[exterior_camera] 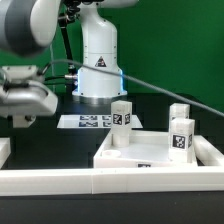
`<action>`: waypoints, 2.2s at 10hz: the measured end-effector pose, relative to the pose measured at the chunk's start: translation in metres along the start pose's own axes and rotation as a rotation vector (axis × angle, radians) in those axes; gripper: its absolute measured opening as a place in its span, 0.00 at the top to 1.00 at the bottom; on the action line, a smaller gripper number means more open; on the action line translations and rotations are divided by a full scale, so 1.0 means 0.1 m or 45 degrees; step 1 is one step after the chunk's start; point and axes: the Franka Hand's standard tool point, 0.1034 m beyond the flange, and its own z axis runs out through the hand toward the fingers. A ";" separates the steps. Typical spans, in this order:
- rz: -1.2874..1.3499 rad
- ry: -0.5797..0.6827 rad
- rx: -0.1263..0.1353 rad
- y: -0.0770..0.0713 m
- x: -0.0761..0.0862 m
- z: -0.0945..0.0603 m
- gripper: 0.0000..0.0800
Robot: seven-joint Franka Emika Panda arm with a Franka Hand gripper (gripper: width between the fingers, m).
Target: Assemble square table
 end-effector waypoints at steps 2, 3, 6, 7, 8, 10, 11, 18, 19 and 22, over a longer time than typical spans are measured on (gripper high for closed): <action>0.009 0.045 -0.029 -0.23 -0.01 -0.27 0.61; 0.062 0.050 -0.032 -0.32 -0.03 -0.38 0.61; 0.020 0.101 -0.080 -0.45 0.05 -0.52 0.61; 0.010 0.239 -0.099 -0.46 0.16 -0.61 0.61; 0.019 0.333 -0.098 -0.52 0.13 -0.64 0.61; 0.027 0.487 -0.107 -0.81 0.10 -0.79 0.61; 0.037 0.552 -0.113 -0.92 0.11 -0.86 0.61; 0.027 1.207 -0.132 -1.25 0.29 -1.09 0.61; 0.030 1.341 -0.123 -1.44 0.31 -1.09 0.61; 0.022 1.546 -0.095 -1.81 0.32 -1.09 0.61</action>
Offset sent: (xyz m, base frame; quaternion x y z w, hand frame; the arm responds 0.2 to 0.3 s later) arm 0.0600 0.0279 0.0290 -0.0886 0.0332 -0.0408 0.9947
